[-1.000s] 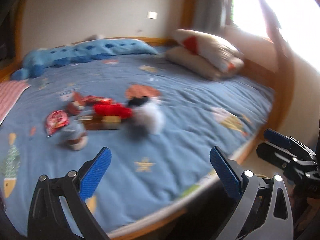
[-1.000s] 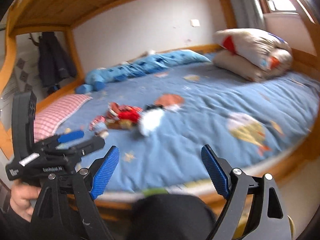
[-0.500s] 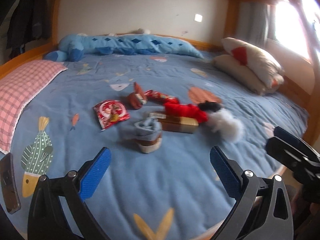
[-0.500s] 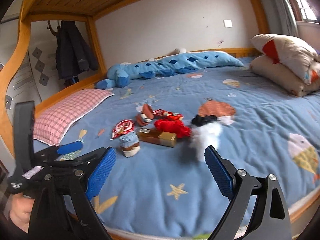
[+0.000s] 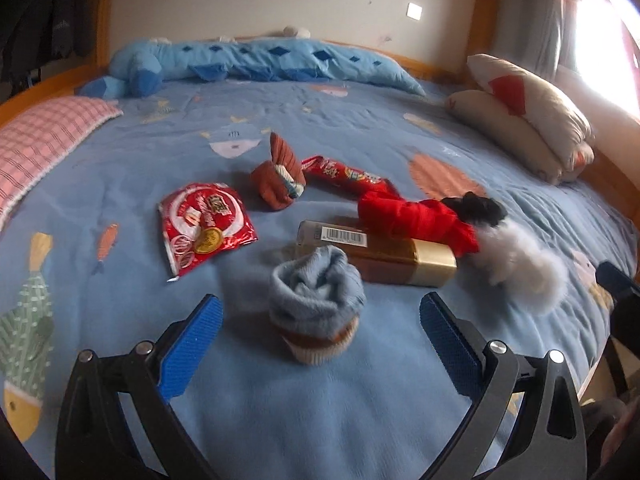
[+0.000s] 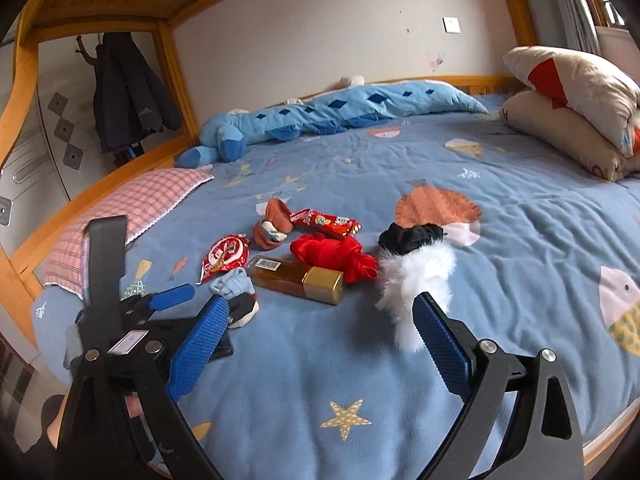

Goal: Collect trash
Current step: 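Move both tools back over the bed toward the grey sock, then grasp the grey sock with the left gripper while the right grasps the brown bottle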

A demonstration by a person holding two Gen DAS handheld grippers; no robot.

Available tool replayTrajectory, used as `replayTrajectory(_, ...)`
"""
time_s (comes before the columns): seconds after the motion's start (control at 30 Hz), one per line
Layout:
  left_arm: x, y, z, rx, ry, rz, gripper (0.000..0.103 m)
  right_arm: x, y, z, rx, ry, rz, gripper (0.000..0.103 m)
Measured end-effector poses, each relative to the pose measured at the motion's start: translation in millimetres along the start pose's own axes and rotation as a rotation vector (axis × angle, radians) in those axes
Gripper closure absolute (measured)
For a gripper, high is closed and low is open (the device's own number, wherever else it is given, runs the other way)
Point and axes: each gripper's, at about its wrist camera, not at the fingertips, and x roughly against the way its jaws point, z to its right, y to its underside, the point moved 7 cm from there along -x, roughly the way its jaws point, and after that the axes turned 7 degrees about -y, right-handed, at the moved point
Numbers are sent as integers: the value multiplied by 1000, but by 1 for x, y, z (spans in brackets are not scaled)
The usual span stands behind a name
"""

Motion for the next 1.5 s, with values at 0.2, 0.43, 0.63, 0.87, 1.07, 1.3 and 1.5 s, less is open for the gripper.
replayTrajectory(0.2,-23,5,-8,50,30,-67,50,-17,1,-3,19,-29,-38,13)
replayTrajectory(0.43,-9,8,-10,42,44,-45,71,-39,-2,-17,49,-124,-99,13)
replayTrajectory(0.63,27,-2,-29,67,42,3,71,-64,-9,-35,128,-185,-164,18)
replayTrajectory(0.87,35,-8,-51,94,35,23,71,-107,-13,-55,278,-265,-285,32)
replayTrajectory(1.07,33,-5,-57,85,53,20,71,-144,-13,-53,400,-245,-393,41)
replayTrajectory(1.3,29,-4,-64,95,71,7,71,-178,-5,-38,578,-170,-535,49)
replayTrajectory(1.5,26,-2,-65,111,94,-4,71,-184,1,-39,580,-205,-558,64)
